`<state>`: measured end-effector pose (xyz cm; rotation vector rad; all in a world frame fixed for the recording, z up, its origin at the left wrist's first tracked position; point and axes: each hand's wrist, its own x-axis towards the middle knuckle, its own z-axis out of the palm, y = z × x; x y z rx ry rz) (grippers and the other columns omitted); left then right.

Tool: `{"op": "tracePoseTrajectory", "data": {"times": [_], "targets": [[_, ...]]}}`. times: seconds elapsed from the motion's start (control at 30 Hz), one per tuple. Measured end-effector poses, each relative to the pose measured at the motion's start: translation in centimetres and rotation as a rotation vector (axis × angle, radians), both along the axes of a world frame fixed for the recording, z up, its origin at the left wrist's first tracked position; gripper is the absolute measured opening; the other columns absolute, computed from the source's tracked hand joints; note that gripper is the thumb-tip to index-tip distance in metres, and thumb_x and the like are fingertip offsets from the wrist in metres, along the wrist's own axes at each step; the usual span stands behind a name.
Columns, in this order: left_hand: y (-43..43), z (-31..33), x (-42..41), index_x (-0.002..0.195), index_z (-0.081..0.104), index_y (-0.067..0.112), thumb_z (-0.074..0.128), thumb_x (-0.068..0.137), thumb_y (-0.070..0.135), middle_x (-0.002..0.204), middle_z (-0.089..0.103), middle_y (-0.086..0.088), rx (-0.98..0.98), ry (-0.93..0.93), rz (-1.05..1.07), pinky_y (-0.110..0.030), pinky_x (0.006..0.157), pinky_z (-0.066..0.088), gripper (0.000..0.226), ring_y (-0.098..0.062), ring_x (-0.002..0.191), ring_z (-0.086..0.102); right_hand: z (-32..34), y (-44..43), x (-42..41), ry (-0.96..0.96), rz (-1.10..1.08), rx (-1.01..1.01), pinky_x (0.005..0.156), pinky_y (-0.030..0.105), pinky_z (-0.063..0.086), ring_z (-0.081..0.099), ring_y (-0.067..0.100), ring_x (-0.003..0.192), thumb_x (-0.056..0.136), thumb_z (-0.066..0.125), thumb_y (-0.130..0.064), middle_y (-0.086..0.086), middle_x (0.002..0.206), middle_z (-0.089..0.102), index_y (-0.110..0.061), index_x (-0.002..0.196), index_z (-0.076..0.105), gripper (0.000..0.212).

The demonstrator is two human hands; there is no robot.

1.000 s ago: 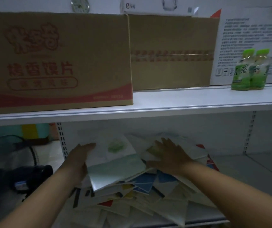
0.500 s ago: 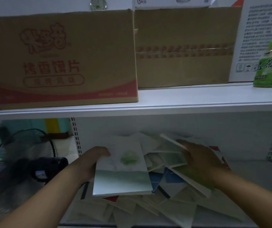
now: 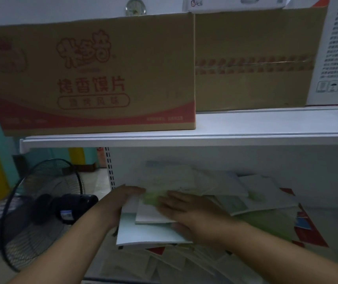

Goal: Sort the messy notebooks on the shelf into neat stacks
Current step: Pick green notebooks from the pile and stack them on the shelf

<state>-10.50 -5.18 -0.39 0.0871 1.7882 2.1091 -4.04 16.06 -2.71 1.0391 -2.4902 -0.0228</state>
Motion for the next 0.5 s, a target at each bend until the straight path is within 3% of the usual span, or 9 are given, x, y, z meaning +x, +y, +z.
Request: {"op": "tracePoseTrajectory", "data": {"times": [0.1, 0.2, 0.27, 0.3, 0.37, 0.4, 0.43, 0.47, 0.5], "targets": [[-2.6, -1.0, -0.8, 0.103, 0.064, -0.003, 0.062, 0.077, 0.002, 0.087, 0.070, -0.023, -0.055, -0.023, 0.080, -0.034, 0.060, 0.055, 0.027, -0.032, 0.067, 0.067, 0.2, 0.8, -0.8, -0.128, -0.069, -0.233, 0.117, 0.018, 0.012, 0.022, 0.001, 0.133, 0.096, 0.031, -0.052, -0.011, 0.148, 0.032, -0.024, 0.140, 0.043, 0.054], [-5.0, -1.8, -1.3, 0.092, 0.064, -0.001, 0.056, 0.084, 0.003, 0.075, 0.069, -0.021, -0.050, -0.051, 0.143, -0.035, 0.063, 0.054, 0.012, -0.032, 0.062, 0.065, 0.5, 2.4, -2.4, -0.244, -0.336, -0.346, 0.118, 0.025, 0.011, 0.010, 0.006, 0.142, 0.096, 0.044, -0.032, -0.009, 0.155, 0.011, -0.023, 0.147, 0.023, 0.056], [-6.0, -2.0, -1.7, 0.084, 0.060, -0.003, 0.051, 0.087, 0.000, 0.069, 0.066, -0.022, -0.120, -0.063, 0.153, -0.031, 0.063, 0.052, 0.010, -0.030, 0.061, 0.063, 0.6, 2.4, -3.1, -0.337, -0.427, -0.286, 0.113, 0.020, 0.010, 0.011, 0.014, 0.145, 0.097, 0.047, -0.021, -0.001, 0.158, 0.011, -0.019, 0.149, 0.019, 0.059], [-6.7, -2.5, -2.1, 0.076, 0.055, -0.003, 0.047, 0.091, -0.002, 0.063, 0.061, -0.021, -0.113, -0.011, 0.142, -0.023, 0.054, 0.050, 0.017, -0.024, 0.053, 0.063, 0.6, 2.3, -3.4, -0.329, -0.448, -0.276, 0.112, 0.020, 0.012, 0.017, 0.016, 0.144, 0.096, 0.047, -0.019, 0.001, 0.157, 0.017, -0.017, 0.148, 0.023, 0.057], [-7.7, -3.3, -3.1, 0.063, 0.042, 0.009, 0.040, 0.097, 0.000, 0.067, 0.052, -0.015, 0.008, -0.026, 0.182, -0.009, 0.038, 0.036, 0.035, -0.002, 0.037, 0.055, 0.3, 1.9, -3.7, -0.219, -0.455, -0.182, 0.107, 0.026, 0.028, 0.040, 0.021, 0.133, 0.093, 0.052, -0.017, 0.005, 0.146, 0.042, -0.014, 0.140, 0.042, 0.048], [-7.9, -3.5, -3.6, 0.063, 0.038, 0.013, 0.041, 0.098, 0.004, 0.082, 0.053, -0.016, -0.088, 0.014, 0.172, -0.009, 0.041, 0.036, 0.036, 0.001, 0.052, 0.060, 0.2, 1.8, -3.9, -0.112, -0.418, -0.114, 0.098, 0.035, 0.042, 0.055, 0.025, 0.119, 0.088, 0.056, -0.013, 0.006, 0.133, 0.056, -0.014, 0.130, 0.055, 0.042], [-7.9, -3.1, -3.9, 0.068, 0.042, 0.013, 0.042, 0.098, 0.007, 0.102, 0.054, -0.020, -0.222, 0.044, 0.158, -0.010, 0.050, 0.037, 0.031, -0.006, 0.082, 0.064, -0.1, 1.7, -4.2, -0.026, -0.396, -0.068, 0.079, 0.038, 0.053, 0.065, 0.027, 0.098, 0.078, 0.062, -0.012, 0.005, 0.115, 0.067, -0.015, 0.115, 0.066, 0.038], [-8.1, -3.2, -4.7, 0.080, 0.053, 0.008, 0.044, 0.098, 0.007, 0.121, 0.054, -0.024, -0.247, 0.036, 0.152, -0.018, 0.064, 0.041, 0.020, -0.018, 0.104, 0.060, -0.6, 1.8, -4.5, 0.046, -0.415, -0.057, 0.062, 0.035, 0.055, 0.067, 0.027, 0.081, 0.069, 0.065, -0.014, 0.003, 0.100, 0.072, -0.016, 0.103, 0.072, 0.035], [-8.0, -3.3, -4.8, 0.097, 0.059, 0.001, 0.046, 0.096, 0.006, 0.127, 0.056, -0.024, -0.285, 0.007, 0.104, -0.022, 0.073, 0.044, 0.014, -0.026, 0.108, 0.060, -0.8, 1.7, -4.4, 0.055, -0.470, -0.029, 0.054, 0.030, 0.053, 0.066, 0.026, 0.071, 0.064, 0.066, -0.016, 0.003, 0.091, 0.073, -0.016, 0.096, 0.074, 0.033]]}}
